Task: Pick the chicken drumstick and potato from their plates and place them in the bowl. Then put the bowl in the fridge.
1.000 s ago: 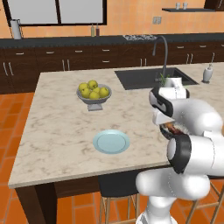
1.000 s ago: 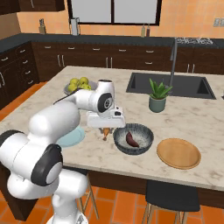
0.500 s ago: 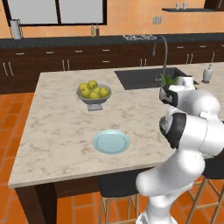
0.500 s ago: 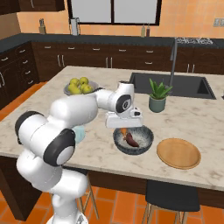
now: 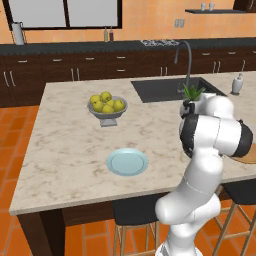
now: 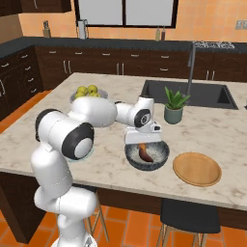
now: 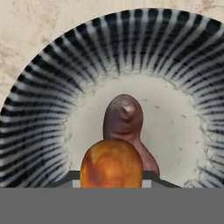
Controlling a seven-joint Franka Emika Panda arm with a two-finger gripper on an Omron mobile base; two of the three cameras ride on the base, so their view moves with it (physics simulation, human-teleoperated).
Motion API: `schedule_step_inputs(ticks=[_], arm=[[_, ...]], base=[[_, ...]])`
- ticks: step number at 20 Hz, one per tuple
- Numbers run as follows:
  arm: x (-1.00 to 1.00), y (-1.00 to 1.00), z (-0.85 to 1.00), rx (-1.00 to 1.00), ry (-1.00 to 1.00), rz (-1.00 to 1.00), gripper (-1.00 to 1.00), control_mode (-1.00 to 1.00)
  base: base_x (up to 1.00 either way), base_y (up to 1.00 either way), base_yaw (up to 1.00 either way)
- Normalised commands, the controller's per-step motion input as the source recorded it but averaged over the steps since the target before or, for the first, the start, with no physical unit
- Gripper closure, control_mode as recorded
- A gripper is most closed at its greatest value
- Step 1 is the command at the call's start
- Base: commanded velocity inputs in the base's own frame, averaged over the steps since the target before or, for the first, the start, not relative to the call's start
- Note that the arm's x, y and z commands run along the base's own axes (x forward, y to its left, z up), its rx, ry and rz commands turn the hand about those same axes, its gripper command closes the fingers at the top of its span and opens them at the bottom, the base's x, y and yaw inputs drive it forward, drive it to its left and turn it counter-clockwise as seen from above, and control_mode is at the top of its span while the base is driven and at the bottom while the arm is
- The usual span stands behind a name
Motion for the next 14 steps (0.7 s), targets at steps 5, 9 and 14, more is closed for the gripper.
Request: schedule_step_inputs(ticks=[5,9,14], arm=[[0.25,-0.19,-0.34,0.01,0.0,0.06,1.0,-1.0],[0.02,-0.01,-0.35,0.0,0.0,0.01,-1.0,-1.0],[-0.1,0.0,-0.04,0.0,-0.01,0.0,-1.0,-1.0]], base=[[0.0,0.0,0.0],[0.0,0.0,0.0],[0.0,0.0,0.0]])
